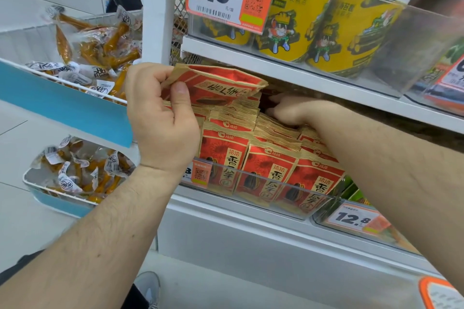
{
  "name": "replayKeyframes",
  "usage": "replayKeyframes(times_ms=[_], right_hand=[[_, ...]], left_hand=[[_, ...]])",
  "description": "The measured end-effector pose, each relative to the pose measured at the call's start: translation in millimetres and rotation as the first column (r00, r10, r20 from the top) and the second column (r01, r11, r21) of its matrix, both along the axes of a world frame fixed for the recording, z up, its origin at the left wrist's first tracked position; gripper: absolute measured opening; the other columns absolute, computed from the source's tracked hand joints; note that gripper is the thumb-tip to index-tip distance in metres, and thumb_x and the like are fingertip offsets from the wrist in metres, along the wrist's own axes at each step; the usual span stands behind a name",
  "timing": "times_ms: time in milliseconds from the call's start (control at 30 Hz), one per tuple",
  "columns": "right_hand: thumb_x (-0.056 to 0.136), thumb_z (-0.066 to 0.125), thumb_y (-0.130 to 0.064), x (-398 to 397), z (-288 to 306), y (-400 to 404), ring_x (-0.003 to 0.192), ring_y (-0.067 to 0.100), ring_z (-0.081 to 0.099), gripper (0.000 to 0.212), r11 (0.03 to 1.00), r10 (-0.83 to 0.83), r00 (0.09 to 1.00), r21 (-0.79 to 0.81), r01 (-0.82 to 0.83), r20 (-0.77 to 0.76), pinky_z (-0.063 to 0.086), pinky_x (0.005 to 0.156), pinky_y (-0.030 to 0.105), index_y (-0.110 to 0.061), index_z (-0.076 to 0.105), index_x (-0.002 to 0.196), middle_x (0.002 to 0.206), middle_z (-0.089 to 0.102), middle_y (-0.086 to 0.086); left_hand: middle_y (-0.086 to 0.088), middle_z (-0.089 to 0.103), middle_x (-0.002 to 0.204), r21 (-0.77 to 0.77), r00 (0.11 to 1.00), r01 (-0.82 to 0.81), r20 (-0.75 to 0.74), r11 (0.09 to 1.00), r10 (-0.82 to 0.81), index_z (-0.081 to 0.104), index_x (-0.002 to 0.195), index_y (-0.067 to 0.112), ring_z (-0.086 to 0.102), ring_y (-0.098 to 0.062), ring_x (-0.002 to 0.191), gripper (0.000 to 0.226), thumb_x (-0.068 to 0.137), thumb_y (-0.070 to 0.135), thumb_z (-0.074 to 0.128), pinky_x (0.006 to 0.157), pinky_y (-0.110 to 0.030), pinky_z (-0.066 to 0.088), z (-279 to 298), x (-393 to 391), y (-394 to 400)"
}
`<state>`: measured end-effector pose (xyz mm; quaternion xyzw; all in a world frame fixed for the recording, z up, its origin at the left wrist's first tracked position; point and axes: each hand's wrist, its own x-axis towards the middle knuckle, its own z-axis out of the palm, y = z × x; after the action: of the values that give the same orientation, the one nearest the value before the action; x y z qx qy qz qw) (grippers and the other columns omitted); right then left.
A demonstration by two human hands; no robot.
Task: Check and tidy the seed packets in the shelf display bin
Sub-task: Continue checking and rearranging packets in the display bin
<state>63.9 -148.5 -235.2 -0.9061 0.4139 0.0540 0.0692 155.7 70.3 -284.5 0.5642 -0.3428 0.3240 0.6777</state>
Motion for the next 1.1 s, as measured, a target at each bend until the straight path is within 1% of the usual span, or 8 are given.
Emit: replayKeyframes(times_ms=[167,333,467,567,733,833,967,1100], right_hand=[[0.102,0.040,-0.042,-32.8,9.8,27.4,0.140,0.025,0.035,0.048,0.997,0.068,0.991,0.023,-0.071,0.113,0.027,0.111,0.032,-0.027,0.040,0.148,0.155,0.036,0.000],[0.100,0.049,-0.030,-62.5,11.0,57.5,0.125,0.013,0.051,0.031,0.990,0.137,0.926,-0.022,-0.138,0.352,0.035,0.095,0.022,-0.026,0.064,0.127,0.136,0.058,-0.005],[0.094,0.053,-0.011,-80.0,12.1,78.3,0.052,-0.005,0.055,0.024,0.993,0.030,0.655,0.049,-0.103,0.755,0.041,0.058,0.015,-0.025,0.073,0.094,0.081,0.072,-0.007],[0.091,0.059,-0.012,-96.6,16.4,101.1,0.041,0.005,0.042,0.019,0.964,-0.140,0.472,0.228,-0.134,0.870,0.037,0.051,0.025,-0.023,0.072,0.083,0.073,0.073,0.000],[0.080,0.072,-0.038,-114.2,-0.4,130.9,0.060,0.014,0.068,0.020,0.929,-0.162,0.665,0.340,-0.146,0.729,0.054,0.056,0.041,-0.018,0.073,0.078,0.070,0.072,0.000],[0.084,0.073,-0.027,-119.3,-16.7,131.6,0.061,0.030,0.067,0.021,0.936,-0.187,0.647,0.333,-0.111,0.739,0.054,0.056,0.043,-0.010,0.071,0.071,0.068,0.070,0.012],[0.091,0.065,-0.017,-129.9,-24.4,132.5,0.044,0.013,0.055,0.029,0.887,-0.305,0.467,0.427,-0.178,0.830,0.041,0.042,0.022,0.003,0.061,0.072,0.049,0.058,0.006],[0.097,0.055,-0.014,-135.0,-29.9,130.1,0.034,0.009,0.036,0.031,0.831,-0.424,0.367,0.517,-0.207,0.828,0.029,0.036,0.016,-0.002,0.062,0.068,0.040,0.044,-0.003]], left_hand=[[-0.009,0.049,0.095,-0.169,0.985,0.151,-0.062,0.974,-0.163,0.047,0.094,0.031,0.049,-0.026,0.088,0.028,0.091,0.004,0.047,0.081,-0.035,0.044,23.6,-5.1,15.2],[0.002,0.053,0.092,-0.004,0.954,0.267,-0.138,0.964,-0.265,0.049,0.094,0.040,0.053,-0.021,0.088,0.030,0.089,0.010,0.050,0.080,-0.040,0.048,29.6,-27.2,16.7],[0.012,0.064,0.083,0.238,0.816,0.535,-0.396,0.811,-0.422,0.062,0.079,0.039,0.062,-0.011,0.081,0.026,0.078,0.014,0.055,0.074,-0.035,0.054,31.6,-40.7,10.1],[0.018,0.068,0.074,0.413,0.708,0.691,-0.553,0.594,-0.439,0.068,0.071,0.036,0.065,-0.008,0.075,0.035,0.079,0.003,0.062,0.077,-0.036,0.057,26.4,-48.9,3.9],[0.011,0.071,0.080,0.537,0.693,0.720,-0.520,0.440,-0.499,0.069,0.079,0.032,0.068,-0.011,0.079,0.030,0.085,0.003,0.065,0.076,-0.042,0.057,16.9,-68.6,0.2],[0.009,0.069,0.072,0.441,0.613,0.790,-0.575,0.426,-0.541,0.069,0.080,0.027,0.066,-0.012,0.069,0.015,0.078,0.013,0.072,0.065,-0.039,0.059,13.4,-73.3,-1.9],[0.000,0.067,0.067,0.132,0.329,0.915,-0.790,0.381,-0.517,0.066,0.083,0.014,0.064,-0.012,0.056,0.015,0.081,0.002,0.073,0.043,-0.025,0.049,14.0,-71.5,-3.3],[-0.004,0.071,0.066,-0.007,0.185,0.941,-0.824,0.337,-0.535,0.070,0.078,0.012,0.067,-0.015,0.056,0.012,0.066,0.016,0.072,0.046,-0.025,0.053,10.1,-70.6,-5.5]])
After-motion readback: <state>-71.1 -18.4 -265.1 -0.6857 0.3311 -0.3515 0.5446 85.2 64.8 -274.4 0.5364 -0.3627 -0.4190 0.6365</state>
